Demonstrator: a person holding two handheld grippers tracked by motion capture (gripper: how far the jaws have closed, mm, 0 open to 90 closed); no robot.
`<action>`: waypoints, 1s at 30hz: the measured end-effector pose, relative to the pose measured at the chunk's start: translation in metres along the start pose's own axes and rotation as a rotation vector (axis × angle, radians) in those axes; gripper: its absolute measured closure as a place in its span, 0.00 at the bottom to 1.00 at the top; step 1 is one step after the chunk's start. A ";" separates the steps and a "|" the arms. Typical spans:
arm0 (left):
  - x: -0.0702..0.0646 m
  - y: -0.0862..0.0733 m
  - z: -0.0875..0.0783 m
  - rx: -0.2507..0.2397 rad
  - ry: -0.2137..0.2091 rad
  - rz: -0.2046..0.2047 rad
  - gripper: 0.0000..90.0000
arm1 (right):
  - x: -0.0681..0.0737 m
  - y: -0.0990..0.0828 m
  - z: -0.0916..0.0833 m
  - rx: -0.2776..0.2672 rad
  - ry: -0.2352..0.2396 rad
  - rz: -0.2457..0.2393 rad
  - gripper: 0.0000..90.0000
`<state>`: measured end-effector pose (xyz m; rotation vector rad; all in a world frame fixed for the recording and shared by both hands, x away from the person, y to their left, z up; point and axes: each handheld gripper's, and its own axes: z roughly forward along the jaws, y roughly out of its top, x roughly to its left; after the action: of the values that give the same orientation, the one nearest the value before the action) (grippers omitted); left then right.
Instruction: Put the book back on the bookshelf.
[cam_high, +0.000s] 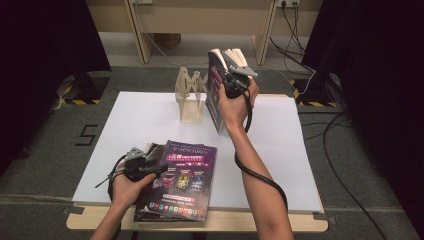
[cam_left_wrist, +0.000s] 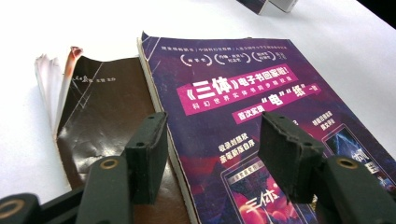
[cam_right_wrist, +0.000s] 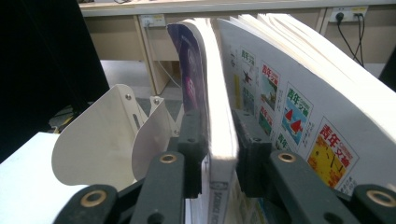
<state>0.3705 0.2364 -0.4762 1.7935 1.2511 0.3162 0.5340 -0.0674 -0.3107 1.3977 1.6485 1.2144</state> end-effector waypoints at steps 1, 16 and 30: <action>0.000 0.000 0.000 0.001 0.000 0.000 0.46 | 0.000 -0.001 -0.002 -0.005 -0.003 -0.011 0.79; 0.000 0.000 0.001 0.000 0.000 -0.003 0.46 | 0.001 -0.005 -0.009 -0.006 0.017 -0.012 0.73; 0.000 -0.001 0.002 0.006 0.001 -0.009 0.44 | 0.000 -0.013 -0.022 0.001 0.045 0.011 0.70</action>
<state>0.3711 0.2352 -0.4785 1.7927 1.2616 0.3087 0.5097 -0.0727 -0.3154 1.3908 1.6744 1.2595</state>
